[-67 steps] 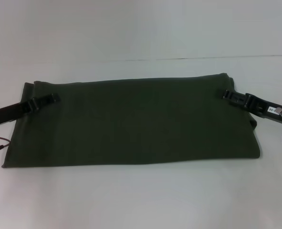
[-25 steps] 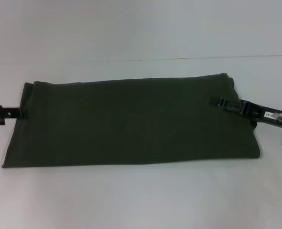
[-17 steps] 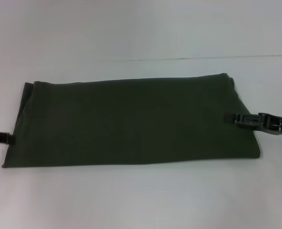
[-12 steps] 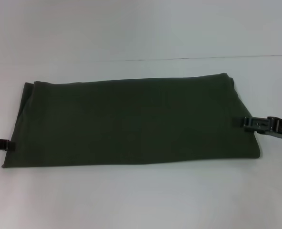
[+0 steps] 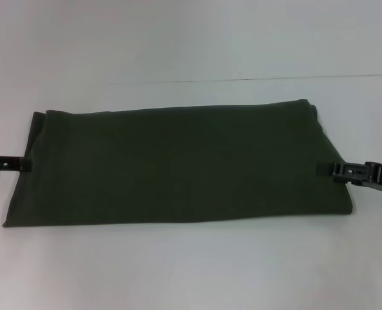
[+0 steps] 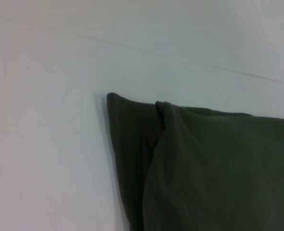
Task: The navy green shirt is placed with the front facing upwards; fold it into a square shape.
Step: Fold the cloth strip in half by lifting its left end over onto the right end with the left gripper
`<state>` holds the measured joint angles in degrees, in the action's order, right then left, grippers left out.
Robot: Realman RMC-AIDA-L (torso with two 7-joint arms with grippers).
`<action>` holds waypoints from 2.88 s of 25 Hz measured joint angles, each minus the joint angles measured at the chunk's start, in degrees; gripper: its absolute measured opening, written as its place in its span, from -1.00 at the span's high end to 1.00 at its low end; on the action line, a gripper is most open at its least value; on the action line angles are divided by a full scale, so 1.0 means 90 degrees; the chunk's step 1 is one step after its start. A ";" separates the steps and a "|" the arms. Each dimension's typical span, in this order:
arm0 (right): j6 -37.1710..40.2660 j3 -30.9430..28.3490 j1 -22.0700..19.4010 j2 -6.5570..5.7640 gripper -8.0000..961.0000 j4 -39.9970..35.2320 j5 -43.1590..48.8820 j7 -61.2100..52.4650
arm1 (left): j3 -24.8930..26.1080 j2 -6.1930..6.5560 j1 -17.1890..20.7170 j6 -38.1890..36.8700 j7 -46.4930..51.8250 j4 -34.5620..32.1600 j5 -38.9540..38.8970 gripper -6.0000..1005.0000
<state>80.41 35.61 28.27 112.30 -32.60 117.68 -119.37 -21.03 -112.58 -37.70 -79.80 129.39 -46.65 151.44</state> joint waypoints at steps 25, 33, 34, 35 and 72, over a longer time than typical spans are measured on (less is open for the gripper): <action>-0.0065 -0.0002 0.0033 0.0052 -0.79 0.0066 0.0050 -0.0083 | -0.0541 -0.0140 -0.0349 0.1173 0.0260 0.0580 0.0090 -0.71; -0.0014 -0.0022 0.0033 0.0051 -0.79 0.0068 0.0049 -0.0176 | -0.0670 -0.0169 -0.0371 0.1489 0.0261 0.0658 0.0109 -0.71; -0.0013 -0.0023 0.0033 0.0050 -0.79 0.0068 0.0049 -0.0176 | -0.0671 -0.0169 -0.0371 0.1514 0.0261 0.0674 0.0111 -0.71; -0.0014 -0.0024 0.0036 0.0050 -0.79 0.0065 0.0049 -0.0177 | -0.0672 -0.0169 -0.0372 0.1537 0.0261 0.0689 0.0112 -0.71; -0.0057 -0.0001 0.0081 0.0119 -0.78 0.0067 0.0049 -0.0115 | -0.0938 -0.0283 -0.0332 0.2227 0.0272 0.0909 0.0114 -0.71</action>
<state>79.90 35.59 29.00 113.37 -32.00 118.12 -120.41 -29.47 -115.13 -40.68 -59.76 131.84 -38.47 152.46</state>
